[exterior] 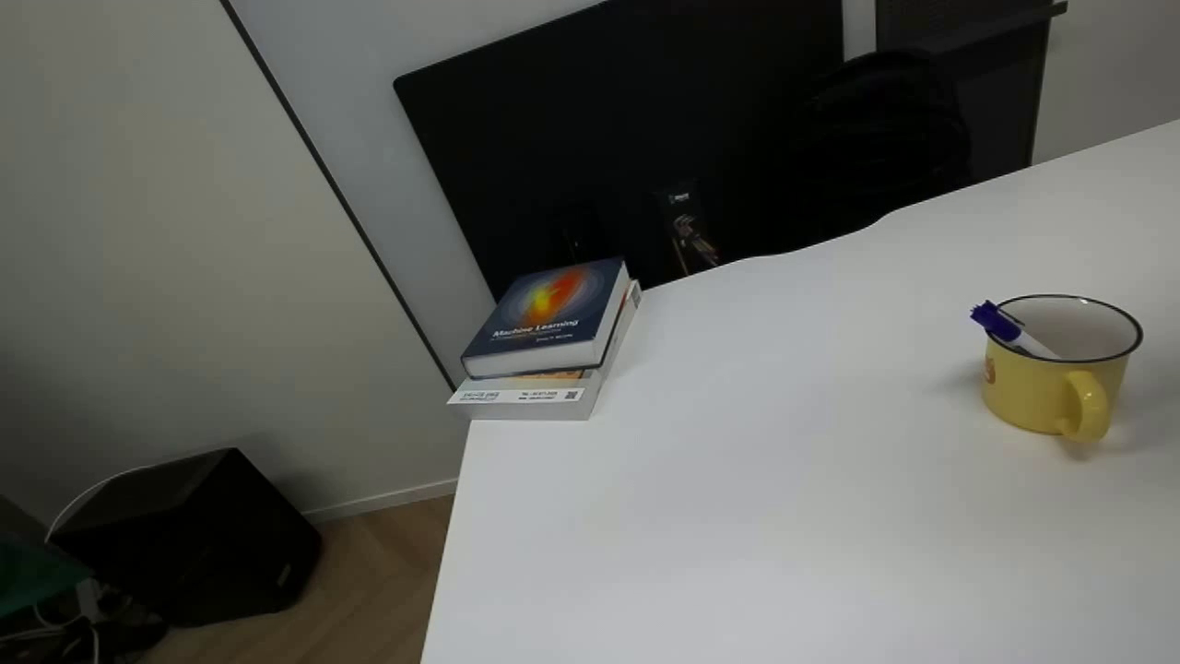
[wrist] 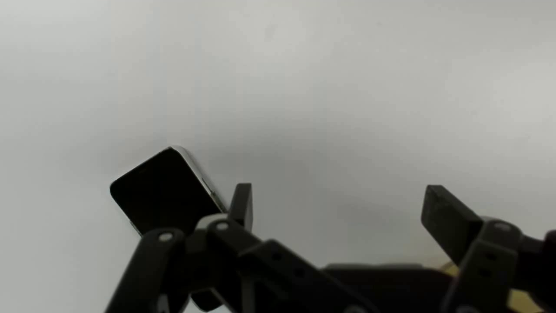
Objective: Put the marker into the cup, put it back on the table then back into the cup again.
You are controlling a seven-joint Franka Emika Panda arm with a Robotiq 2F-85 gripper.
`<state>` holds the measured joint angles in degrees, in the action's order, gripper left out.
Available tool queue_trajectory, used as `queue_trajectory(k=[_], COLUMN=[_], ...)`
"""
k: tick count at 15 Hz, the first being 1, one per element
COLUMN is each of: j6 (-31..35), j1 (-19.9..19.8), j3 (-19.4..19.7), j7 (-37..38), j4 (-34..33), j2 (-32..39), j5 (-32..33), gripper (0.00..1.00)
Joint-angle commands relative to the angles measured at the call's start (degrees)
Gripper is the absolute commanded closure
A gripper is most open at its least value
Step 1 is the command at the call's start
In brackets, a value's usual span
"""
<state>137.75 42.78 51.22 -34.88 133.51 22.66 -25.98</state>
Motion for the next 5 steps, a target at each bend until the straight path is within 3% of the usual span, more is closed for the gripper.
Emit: queue_trajectory(k=[1, 5], j6=[1.3, -0.3], j1=[-11.4, -11.4], j3=[-10.8, -10.6], j7=[8.2, 10.1], j4=[-0.1, -0.8], j2=[-5.5, -5.6], j5=[9.3, 9.1], gripper=[0.0, 0.0])
